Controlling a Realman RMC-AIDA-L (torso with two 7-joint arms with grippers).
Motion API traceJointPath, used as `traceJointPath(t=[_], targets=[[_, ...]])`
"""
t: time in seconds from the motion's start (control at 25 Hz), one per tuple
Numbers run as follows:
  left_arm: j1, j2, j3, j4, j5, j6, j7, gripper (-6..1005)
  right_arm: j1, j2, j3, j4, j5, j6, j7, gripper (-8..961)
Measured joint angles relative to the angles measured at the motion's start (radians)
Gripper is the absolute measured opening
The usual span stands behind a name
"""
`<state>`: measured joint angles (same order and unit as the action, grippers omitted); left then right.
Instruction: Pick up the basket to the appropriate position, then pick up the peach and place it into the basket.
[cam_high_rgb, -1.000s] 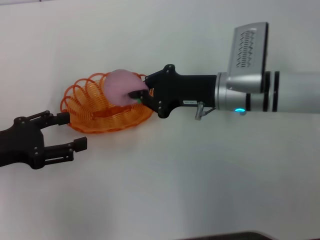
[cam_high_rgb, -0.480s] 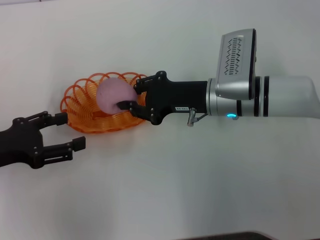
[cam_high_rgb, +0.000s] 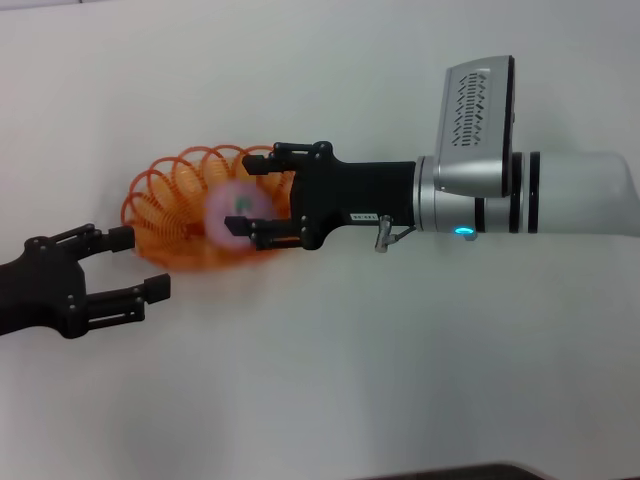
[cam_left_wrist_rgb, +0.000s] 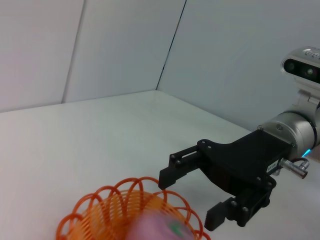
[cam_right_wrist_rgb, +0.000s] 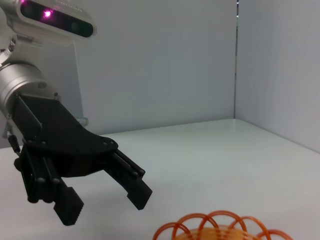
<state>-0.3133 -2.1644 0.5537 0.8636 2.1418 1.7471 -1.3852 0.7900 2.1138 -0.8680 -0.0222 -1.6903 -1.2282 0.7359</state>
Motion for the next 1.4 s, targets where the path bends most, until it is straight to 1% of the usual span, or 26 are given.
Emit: traceJointPath(t=[0.32,0.52,0.6,0.68,0.76,0.88,1.0,1.12,1.24,1.4], targets=[[0.0,0.0,0.0,0.0,0.0,0.004,0.0,861,0.0,0.0,0.0,0.001,0.001,-0.026,0.0,836],[0.0,0.0,0.0,0.0,0.0,0.004,0.0,861,-0.011,-0.009,0.002,-0.016,0.001,-0.078,0.025,940],[0.0,0.0,0.0,0.0,0.0,0.005,0.0,861,-0.023,-0.014,0.003,-0.051,0.002,-0.112,0.077,939],[0.0,0.0,0.0,0.001,0.0,0.005,0.0,861,-0.042,-0.017,-0.005,-0.112,-0.002,-0.15,0.157,938],[0.0,0.0,0.0,0.004,0.0,0.007,0.0,861,-0.075,-0.022,-0.025,-0.209,-0.017,-0.198,0.262,937],[-0.001,0.0,-0.002,0.008,0.0,0.009,0.0,861,-0.144,-0.028,-0.058,-0.401,-0.049,-0.276,0.43,935],[-0.001,0.0,-0.002,0.011,0.0,0.011,-0.001,861,-0.222,-0.029,-0.068,-0.619,-0.112,-0.346,0.562,933],[-0.002,0.0,-0.039,0.012,-0.002,0.012,-0.001,861,-0.296,-0.035,-0.065,-0.785,-0.161,-0.399,0.652,932],[0.0,0.005,-0.109,0.012,-0.025,0.015,0.0,861,-0.361,-0.045,-0.056,-0.87,-0.174,-0.437,0.684,931],[0.012,0.01,-0.192,0.004,-0.058,0.022,0.015,861,-0.421,-0.051,-0.008,-0.881,-0.175,-0.465,0.667,930]])
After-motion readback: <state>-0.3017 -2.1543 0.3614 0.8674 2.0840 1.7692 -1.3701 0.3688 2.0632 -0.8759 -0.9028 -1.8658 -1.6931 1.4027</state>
